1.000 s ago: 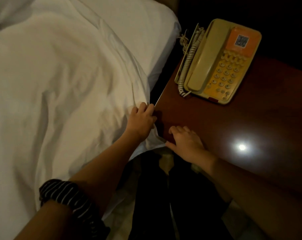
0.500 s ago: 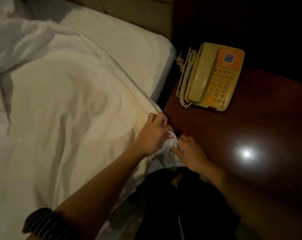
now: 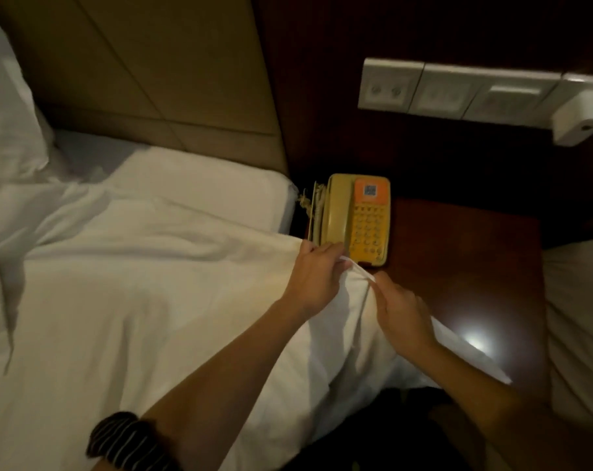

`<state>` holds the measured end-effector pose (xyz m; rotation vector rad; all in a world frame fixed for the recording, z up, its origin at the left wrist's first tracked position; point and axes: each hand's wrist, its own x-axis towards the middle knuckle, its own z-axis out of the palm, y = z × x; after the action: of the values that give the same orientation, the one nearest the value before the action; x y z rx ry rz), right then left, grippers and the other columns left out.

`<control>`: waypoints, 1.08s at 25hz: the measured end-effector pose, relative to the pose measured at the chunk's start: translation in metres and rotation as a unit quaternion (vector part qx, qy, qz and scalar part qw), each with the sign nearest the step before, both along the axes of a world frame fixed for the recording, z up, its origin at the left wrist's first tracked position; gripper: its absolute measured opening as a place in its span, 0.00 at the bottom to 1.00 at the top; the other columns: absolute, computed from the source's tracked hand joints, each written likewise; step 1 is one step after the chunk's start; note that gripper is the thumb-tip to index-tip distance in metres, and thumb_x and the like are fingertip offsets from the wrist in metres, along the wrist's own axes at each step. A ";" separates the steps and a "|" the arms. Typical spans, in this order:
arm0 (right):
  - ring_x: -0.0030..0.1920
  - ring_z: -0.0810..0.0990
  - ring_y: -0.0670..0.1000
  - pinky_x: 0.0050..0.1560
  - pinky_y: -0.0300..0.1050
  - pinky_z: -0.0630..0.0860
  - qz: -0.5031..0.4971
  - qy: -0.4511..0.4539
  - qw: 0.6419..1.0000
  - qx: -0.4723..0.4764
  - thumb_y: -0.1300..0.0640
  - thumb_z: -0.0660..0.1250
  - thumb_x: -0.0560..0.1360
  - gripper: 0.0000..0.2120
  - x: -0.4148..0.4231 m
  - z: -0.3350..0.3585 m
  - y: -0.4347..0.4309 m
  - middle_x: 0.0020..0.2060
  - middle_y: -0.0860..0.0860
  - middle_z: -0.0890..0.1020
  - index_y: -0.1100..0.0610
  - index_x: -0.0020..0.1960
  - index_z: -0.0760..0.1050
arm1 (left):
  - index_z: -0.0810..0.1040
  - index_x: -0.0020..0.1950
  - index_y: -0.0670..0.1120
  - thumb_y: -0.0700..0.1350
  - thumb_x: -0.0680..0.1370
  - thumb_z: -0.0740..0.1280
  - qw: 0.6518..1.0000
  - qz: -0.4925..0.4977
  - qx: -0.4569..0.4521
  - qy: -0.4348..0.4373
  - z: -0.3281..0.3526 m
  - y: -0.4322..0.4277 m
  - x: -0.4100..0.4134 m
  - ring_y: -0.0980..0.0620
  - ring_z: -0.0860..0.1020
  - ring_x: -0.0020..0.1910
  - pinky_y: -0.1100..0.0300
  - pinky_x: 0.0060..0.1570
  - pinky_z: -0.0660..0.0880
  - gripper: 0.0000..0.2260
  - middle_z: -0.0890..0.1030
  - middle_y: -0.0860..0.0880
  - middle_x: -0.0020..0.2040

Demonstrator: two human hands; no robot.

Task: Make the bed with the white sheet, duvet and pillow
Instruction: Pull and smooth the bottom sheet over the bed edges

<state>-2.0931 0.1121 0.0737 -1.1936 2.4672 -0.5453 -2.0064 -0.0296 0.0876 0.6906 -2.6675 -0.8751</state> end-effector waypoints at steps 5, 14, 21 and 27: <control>0.17 0.72 0.55 0.18 0.39 0.63 0.063 0.169 0.982 -0.058 0.66 0.64 0.68 0.05 -0.072 0.025 0.021 0.23 0.52 0.74 0.57 0.39 0.71 | 0.76 0.39 0.43 0.45 0.77 0.60 0.997 0.012 -0.017 0.077 0.027 0.020 -0.057 0.49 0.68 0.36 0.61 0.39 0.57 0.10 0.79 0.49 0.36; 0.48 0.81 0.58 0.39 0.43 0.64 0.140 0.123 0.972 0.145 0.59 0.54 0.81 0.09 -0.164 0.010 -0.020 0.49 0.53 0.80 0.53 0.60 0.67 | 0.75 0.56 0.49 0.51 0.81 0.60 0.986 0.064 -0.065 -0.137 -0.016 0.001 -0.135 0.48 0.65 0.57 0.57 0.47 0.51 0.10 0.78 0.52 0.56; 0.43 0.75 0.54 0.41 0.46 0.69 0.087 -0.207 0.972 0.063 0.45 0.55 0.81 0.11 -0.179 -0.056 0.011 0.39 0.49 0.74 0.52 0.48 0.69 | 0.72 0.63 0.53 0.53 0.80 0.60 0.966 0.047 -0.088 -0.239 -0.053 0.033 -0.129 0.53 0.66 0.64 0.54 0.59 0.52 0.13 0.74 0.55 0.63; 0.66 0.65 0.56 0.61 0.49 0.63 0.072 -0.264 0.918 0.288 0.35 0.57 0.75 0.23 -0.185 -0.117 0.119 0.62 0.50 0.70 0.51 0.61 0.68 | 0.78 0.57 0.47 0.47 0.78 0.66 0.977 0.065 -0.098 -0.177 -0.072 0.037 -0.127 0.46 0.73 0.58 0.48 0.60 0.56 0.10 0.80 0.49 0.55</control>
<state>-2.2778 0.2313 -0.0435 -0.8347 1.8624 -0.0586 -2.1337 0.0070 0.0160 1.0404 -2.9191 -0.4810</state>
